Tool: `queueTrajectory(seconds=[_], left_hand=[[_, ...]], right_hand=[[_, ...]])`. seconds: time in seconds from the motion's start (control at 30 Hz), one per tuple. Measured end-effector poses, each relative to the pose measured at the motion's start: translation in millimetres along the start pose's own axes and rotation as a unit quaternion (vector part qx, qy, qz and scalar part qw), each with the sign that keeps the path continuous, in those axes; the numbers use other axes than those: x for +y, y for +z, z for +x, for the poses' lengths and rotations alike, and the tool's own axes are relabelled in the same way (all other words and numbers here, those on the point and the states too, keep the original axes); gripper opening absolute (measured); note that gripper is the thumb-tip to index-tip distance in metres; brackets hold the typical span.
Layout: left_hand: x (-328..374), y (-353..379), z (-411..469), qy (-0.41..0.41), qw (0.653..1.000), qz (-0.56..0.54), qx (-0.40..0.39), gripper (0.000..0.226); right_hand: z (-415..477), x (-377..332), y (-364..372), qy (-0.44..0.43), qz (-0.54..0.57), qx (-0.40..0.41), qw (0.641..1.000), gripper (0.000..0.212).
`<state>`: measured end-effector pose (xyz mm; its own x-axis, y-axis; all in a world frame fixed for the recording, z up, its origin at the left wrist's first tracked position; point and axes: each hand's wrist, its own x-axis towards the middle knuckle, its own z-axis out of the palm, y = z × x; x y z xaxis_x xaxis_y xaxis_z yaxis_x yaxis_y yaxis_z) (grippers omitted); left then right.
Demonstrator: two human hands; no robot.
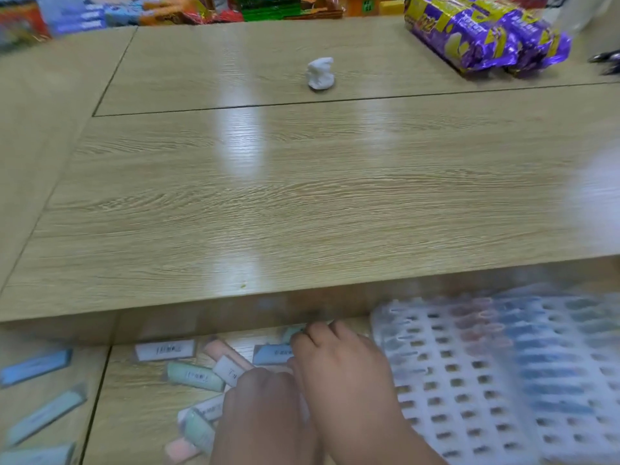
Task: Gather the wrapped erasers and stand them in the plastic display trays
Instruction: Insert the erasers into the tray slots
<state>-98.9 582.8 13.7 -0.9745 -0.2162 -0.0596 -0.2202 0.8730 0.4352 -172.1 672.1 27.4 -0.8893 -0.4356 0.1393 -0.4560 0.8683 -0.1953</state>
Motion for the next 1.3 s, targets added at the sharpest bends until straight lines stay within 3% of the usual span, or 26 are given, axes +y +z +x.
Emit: queueTrajectory(seconds=[0.1, 0.2, 0.33, 0.43, 0.57, 0.67, 0.73, 0.8, 0.87, 0.93, 0.97, 1.03, 1.1, 1.23, 1.3], left_hand=[[3, 3, -1, -0.009, 1.000, 0.013, 0.002, 0.036], [4, 4, -1, -0.013, 0.999, 0.031, -0.014, 0.036], [4, -3, -3, -0.009, 0.999, 0.043, 0.012, 0.026], [-5, -2, -1, 0.018, 0.998, 0.039, 0.053, 0.028], [-22, -11, 8, 0.070, 0.996, 0.009, 0.059, 0.042], [-14, -24, 13, 0.087, 0.986, -0.120, 0.081, 0.032], [14, -29, 11, 0.040, 0.965, -0.235, 0.108, 0.025], [47, -30, 4, 0.028, 0.958, -0.266, 0.102, 0.032], [79, -33, 1, 0.075, 0.963, -0.241, 0.092, 0.029], [105, -28, -1, 0.150, 0.965, -0.196, 0.081, 0.020], [117, -21, -3, 0.191, 0.961, -0.183, 0.074, 0.016], [140, -6, -6, 0.257, 0.946, -0.192, 0.052, 0.014], [157, 7, -12, 0.290, 0.937, -0.196, 0.012, 0.017], [175, 29, -19, 0.295, 0.942, -0.144, -0.066, 0.028], [181, 38, -21, 0.277, 0.946, -0.141, -0.089, 0.039]], right_hand=[[8, -6, -6, 0.008, -0.011, -0.005, 1.000, 0.030], [14, -10, -9, -0.004, -0.042, 0.006, 0.999, 0.005], [13, -6, -8, -0.053, -0.059, -0.003, 0.997, 0.032], [11, 1, -8, -0.083, -0.058, 0.019, 0.995, 0.030], [-3, 4, -29, -0.047, 0.020, 0.038, 0.998, 0.010], [-29, 21, -54, 0.040, 0.171, 0.006, 0.984, 0.013], [-48, 48, -73, 0.099, 0.302, -0.006, 0.948, 0.018], [-69, 79, -90, 0.158, 0.490, -0.013, 0.857, 0.024], [-89, 115, -106, 0.205, 0.614, 0.031, 0.762, 0.031], [-106, 150, -115, 0.210, 0.669, 0.070, 0.710, 0.043], [-114, 166, -119, 0.208, 0.677, 0.085, 0.701, 0.054], [-130, 192, -122, 0.218, 0.657, 0.110, 0.713, 0.064], [-143, 208, -123, 0.240, 0.596, 0.138, 0.754, 0.054], [-166, 223, -114, 0.228, 0.462, 0.122, 0.848, 0.082], [-174, 222, -106, 0.218, 0.419, 0.121, 0.873, 0.072]])
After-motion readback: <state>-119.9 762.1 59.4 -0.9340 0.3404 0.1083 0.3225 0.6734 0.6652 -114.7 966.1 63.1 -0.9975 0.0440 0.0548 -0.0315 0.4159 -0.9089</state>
